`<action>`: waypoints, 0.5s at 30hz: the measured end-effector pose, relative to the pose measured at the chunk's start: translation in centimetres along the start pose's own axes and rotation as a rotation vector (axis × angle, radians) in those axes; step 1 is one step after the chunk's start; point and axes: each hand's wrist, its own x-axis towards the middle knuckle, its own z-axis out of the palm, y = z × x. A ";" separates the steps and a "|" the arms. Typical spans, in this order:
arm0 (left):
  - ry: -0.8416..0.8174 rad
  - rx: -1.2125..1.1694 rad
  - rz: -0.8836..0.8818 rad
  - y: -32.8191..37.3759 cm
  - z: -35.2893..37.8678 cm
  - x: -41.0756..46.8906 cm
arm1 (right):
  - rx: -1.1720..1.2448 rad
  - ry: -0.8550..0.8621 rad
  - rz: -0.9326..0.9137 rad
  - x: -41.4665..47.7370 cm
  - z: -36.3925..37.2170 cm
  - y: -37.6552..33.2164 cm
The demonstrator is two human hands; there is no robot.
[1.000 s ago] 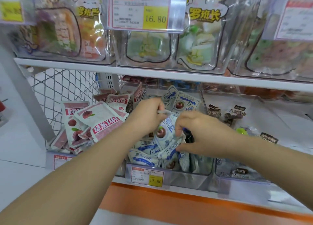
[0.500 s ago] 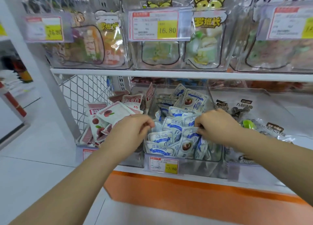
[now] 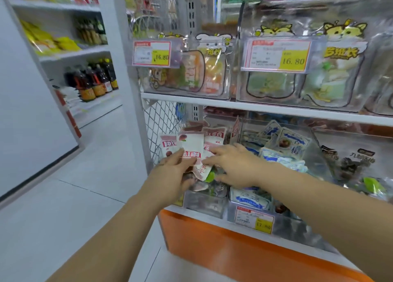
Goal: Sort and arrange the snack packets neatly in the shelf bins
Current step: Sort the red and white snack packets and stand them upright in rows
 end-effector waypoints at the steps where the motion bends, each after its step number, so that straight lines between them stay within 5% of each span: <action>1: -0.015 0.029 -0.002 -0.2 0.0 0.2 | -0.001 -0.009 0.004 0.7 0.1 0.1; 10: -0.027 0.122 0.032 -0.5 0.4 2.6 | 0.127 0.215 0.014 0.4 -0.6 1.5; 15: -0.052 0.038 0.028 0.3 0.5 3.2 | 0.018 -0.016 0.041 0.3 0.5 1.9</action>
